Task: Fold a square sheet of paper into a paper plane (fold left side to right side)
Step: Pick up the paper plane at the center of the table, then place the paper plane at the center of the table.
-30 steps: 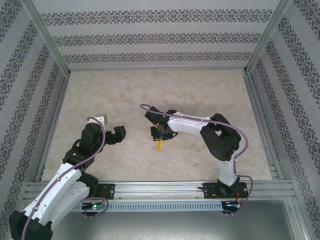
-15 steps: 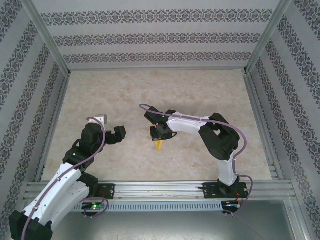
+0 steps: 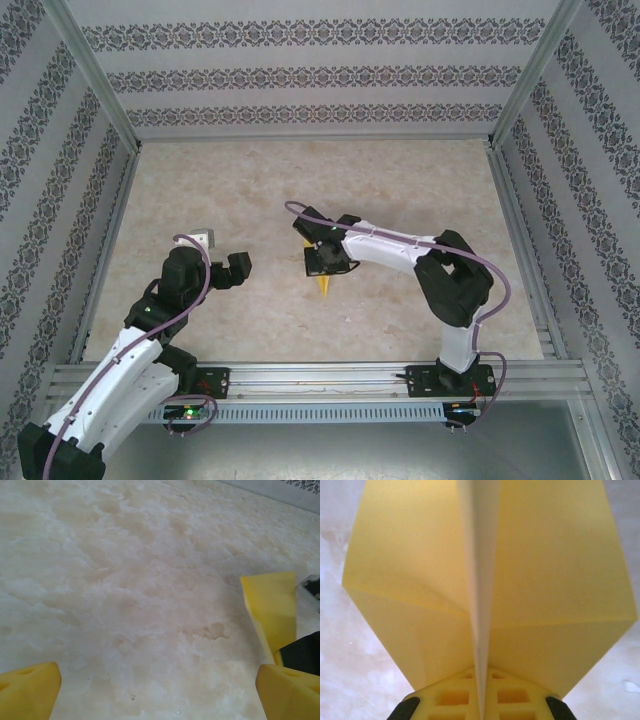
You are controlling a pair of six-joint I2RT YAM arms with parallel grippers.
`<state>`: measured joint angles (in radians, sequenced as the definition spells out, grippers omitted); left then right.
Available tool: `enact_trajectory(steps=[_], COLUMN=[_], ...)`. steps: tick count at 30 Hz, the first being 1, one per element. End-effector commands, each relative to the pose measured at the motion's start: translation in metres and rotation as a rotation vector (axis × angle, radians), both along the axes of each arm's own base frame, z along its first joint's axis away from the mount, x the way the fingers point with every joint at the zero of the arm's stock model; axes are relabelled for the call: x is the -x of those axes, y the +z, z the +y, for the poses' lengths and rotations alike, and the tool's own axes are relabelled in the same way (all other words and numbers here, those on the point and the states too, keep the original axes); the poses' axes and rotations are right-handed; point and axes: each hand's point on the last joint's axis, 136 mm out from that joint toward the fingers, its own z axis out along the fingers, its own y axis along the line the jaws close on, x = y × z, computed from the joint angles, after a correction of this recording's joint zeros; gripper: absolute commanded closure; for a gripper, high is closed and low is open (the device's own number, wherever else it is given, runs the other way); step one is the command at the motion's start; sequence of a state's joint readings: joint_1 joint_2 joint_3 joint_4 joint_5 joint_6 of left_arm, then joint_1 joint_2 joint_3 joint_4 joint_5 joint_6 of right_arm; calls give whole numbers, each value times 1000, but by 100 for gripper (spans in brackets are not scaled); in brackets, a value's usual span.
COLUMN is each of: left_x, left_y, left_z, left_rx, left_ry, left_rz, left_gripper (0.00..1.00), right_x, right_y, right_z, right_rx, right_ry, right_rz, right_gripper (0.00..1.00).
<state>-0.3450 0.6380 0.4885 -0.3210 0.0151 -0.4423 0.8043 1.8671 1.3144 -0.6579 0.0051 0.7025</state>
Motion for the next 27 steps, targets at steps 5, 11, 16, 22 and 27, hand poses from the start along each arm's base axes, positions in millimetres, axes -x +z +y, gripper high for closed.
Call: enact_trajectory(steps=[5,11,16,22,27], left_x=[-1,-2,-2,-1,-1], left_y=[28,32,33,27,25], left_z=[-5,-7,-6,-5,-4], left_rx=[-17,-24,-36,-39,-42], left_ry=[-61,-77,-80,-72,-65], left_rz=[-78,-90,-85,-67,-58], left_gripper=[0,0,0,0,0], right_x=[-34,-71,-90,-108,-117], right_y=[30,33,18,-2,-15], right_z=[-31,-49,-54,-57,-55], right_rx=[24,43,65,98,91], right_ry=[-51,-84,-91,-96,-102], right_rz=[-39,-34,2,44,76], right_gripper=[98,97,97,97,97])
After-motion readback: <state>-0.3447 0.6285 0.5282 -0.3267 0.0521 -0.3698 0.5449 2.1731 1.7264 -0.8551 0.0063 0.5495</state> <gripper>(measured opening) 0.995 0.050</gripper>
